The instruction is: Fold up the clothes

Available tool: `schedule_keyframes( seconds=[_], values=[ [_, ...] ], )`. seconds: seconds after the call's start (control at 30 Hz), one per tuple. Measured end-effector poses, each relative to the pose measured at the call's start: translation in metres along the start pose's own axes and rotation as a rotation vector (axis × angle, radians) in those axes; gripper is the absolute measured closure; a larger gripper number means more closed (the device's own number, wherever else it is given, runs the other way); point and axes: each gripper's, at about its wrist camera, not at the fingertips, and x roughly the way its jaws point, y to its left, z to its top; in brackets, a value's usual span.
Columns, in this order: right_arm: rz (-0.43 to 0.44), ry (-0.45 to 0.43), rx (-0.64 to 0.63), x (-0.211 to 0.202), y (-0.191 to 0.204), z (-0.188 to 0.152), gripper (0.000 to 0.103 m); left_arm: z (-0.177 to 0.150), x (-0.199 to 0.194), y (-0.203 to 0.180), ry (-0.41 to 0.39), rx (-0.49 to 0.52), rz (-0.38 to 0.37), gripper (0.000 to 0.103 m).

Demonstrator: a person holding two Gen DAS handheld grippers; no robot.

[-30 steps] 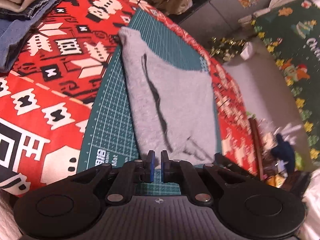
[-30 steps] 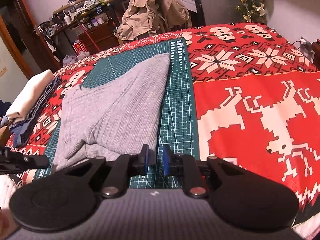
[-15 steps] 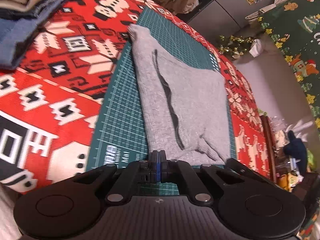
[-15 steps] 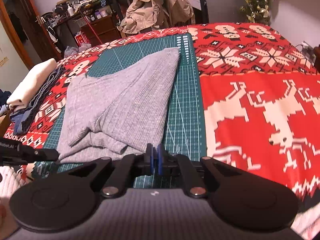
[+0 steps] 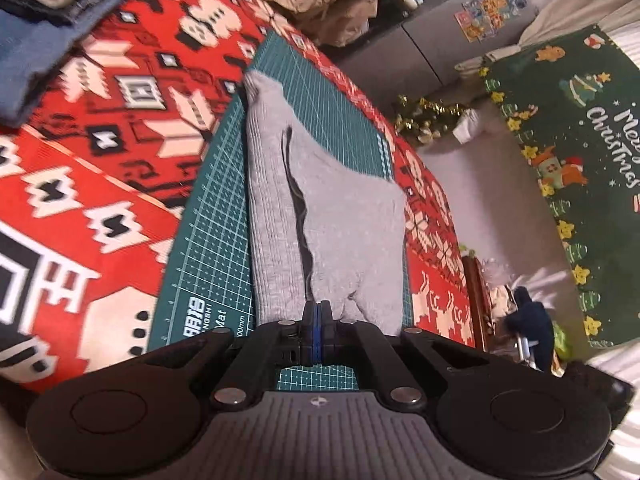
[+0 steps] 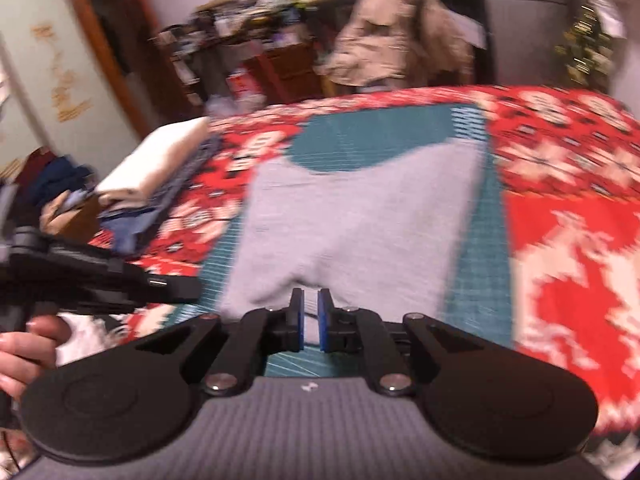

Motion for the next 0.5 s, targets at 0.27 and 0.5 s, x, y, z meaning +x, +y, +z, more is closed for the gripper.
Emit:
schedule_keyframes(
  seconds=[0.27, 0.5],
  values=[
    [0.075, 0.073, -0.071, 0.047, 0.031, 0.0, 0.097, 0.0, 0.011, 0.013, 0.038, -0.028, 0.028, 0.103],
    [0.076, 0.12, -0.076, 0.057, 0.031, -0.008, 0.097, 0.0, 0.012, 0.015, 0.042, -0.043, 0.012, 0.102]
  ],
)
